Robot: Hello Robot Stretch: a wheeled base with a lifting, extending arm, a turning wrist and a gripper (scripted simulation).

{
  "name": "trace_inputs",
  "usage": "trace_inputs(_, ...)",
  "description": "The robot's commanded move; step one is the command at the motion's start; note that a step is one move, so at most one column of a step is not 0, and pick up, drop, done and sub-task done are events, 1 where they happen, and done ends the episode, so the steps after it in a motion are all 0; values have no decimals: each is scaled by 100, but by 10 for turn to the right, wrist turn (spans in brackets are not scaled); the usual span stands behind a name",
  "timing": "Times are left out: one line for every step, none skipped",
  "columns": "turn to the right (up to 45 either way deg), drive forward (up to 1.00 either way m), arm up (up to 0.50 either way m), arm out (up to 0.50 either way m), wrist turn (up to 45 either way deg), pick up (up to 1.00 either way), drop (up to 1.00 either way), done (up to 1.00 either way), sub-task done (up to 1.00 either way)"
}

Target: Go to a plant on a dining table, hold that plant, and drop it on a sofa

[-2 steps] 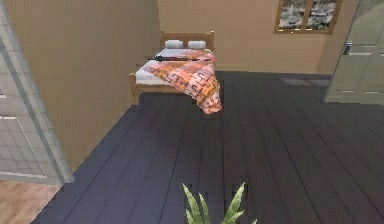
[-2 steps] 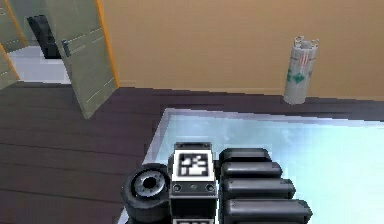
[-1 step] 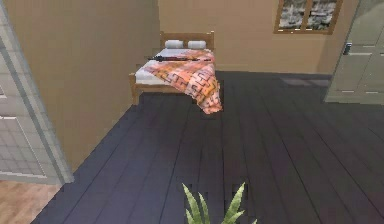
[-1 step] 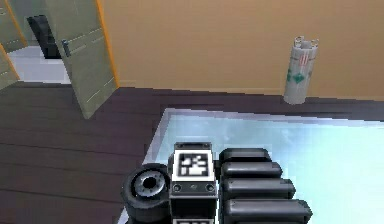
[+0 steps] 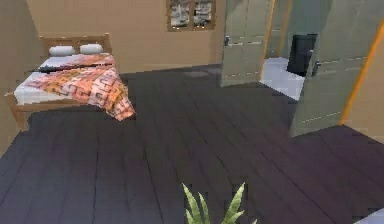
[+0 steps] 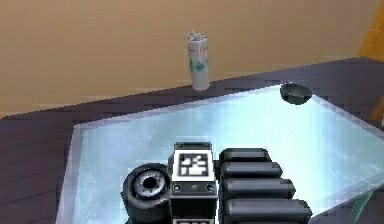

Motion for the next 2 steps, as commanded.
trace_inputs(-450,0,0,0,0,0,0,0,0)
trace_inputs(450,0,0,0,0,0,0,0,0)
